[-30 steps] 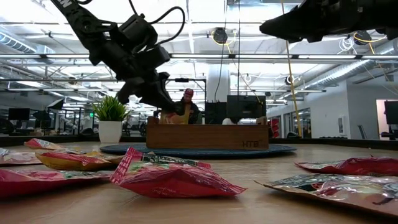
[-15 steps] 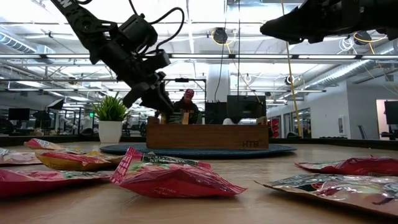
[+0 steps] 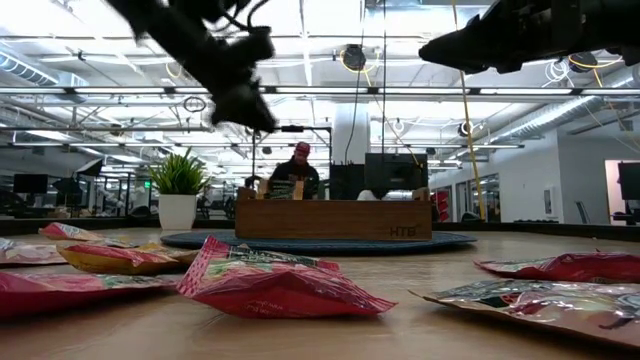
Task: Pick & Place Tea
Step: Put the yellow tea bag into the left section of the wooden organizer
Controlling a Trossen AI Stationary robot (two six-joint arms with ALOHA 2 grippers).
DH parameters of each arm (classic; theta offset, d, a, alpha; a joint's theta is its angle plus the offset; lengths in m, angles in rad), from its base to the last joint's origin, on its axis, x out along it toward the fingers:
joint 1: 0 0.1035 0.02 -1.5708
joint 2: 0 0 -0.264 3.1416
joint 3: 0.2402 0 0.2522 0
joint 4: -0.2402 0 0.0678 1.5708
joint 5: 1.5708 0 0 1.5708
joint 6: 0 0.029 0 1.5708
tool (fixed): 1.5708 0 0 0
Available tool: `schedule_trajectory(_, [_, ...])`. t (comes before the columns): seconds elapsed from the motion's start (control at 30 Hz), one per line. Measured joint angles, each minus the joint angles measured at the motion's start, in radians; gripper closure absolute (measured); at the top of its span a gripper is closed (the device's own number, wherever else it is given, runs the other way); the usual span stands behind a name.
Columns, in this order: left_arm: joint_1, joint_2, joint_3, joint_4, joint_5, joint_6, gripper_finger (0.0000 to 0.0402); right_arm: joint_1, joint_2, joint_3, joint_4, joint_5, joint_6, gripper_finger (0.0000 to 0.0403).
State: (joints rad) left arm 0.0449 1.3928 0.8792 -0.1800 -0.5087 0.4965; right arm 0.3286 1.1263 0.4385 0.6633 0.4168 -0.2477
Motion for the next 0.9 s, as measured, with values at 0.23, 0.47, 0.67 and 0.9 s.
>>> schedule_trajectory(0.23, [-0.255, 0.002, 0.16, -0.231, -0.071, -0.112, 0.0305, 0.0, 0.0, 0.0, -0.01, 0.0, 0.0, 0.0305])
schedule_trajectory(0.47, [-0.261, 0.002, 0.184, -0.273, -0.102, -0.322, 0.0305, 0.0, 0.0, 0.0, 0.002, 0.0, -0.001, 0.0305])
schedule_trajectory(0.67, [-0.059, 0.072, 0.199, -0.276, 0.17, -0.248, 0.0388, 0.0, -0.001, 0.0, 0.039, 0.0, -0.031, 0.0305])
schedule_trajectory(0.9, [0.101, 0.27, 0.229, -0.294, 0.35, -0.184, 0.0398, -0.001, -0.001, 0.0, 0.034, 0.002, -0.062, 0.0305])
